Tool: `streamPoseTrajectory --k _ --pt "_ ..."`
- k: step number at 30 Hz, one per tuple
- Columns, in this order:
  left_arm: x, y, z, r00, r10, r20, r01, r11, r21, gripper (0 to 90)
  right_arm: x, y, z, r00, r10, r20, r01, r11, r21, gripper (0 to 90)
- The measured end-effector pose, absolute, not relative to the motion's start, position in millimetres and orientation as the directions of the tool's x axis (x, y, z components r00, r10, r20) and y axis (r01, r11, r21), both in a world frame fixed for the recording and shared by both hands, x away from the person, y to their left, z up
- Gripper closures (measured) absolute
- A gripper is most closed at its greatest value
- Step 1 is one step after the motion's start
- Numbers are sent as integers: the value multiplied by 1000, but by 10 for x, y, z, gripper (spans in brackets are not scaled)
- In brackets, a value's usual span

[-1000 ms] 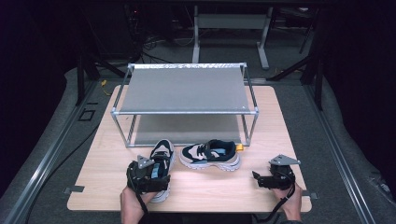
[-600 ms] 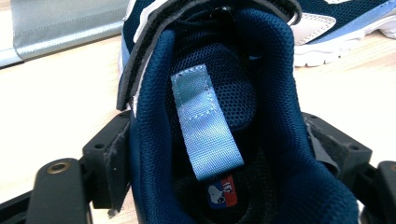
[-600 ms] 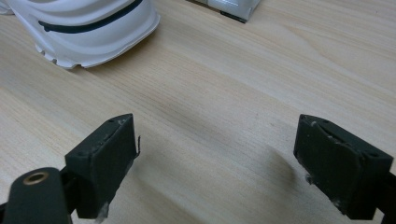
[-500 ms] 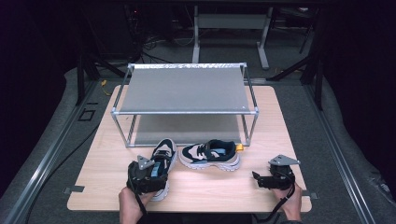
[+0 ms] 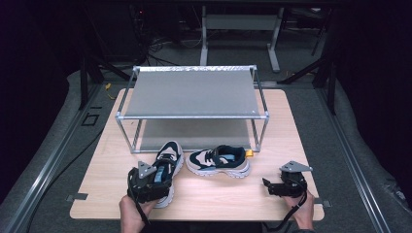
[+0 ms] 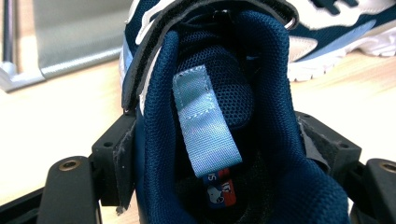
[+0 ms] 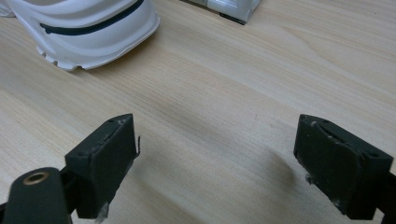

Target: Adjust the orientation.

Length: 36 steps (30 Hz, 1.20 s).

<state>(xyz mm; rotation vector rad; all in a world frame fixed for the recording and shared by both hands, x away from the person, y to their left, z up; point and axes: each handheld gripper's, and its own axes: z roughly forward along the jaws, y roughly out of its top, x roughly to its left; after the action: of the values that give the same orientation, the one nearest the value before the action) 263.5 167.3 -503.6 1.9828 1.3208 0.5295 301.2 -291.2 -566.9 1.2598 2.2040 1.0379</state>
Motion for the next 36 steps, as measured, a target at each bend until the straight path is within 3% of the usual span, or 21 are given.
streamPoseTrajectory --k 7,21,36 --pt "2707 1703 -4928 400 916 -27 619 -248 745 250 3012 -2912 -5670 -516 856 24 562 318 764 124" --pt "3228 1733 -4738 394 918 -35 614 -235 753 250 3010 -2913 -5668 -513 858 25 563 315 764 124" --pt "3730 1484 -4899 390 921 -25 626 -245 740 248 3007 -2916 -5666 -509 860 23 563 313 765 124"
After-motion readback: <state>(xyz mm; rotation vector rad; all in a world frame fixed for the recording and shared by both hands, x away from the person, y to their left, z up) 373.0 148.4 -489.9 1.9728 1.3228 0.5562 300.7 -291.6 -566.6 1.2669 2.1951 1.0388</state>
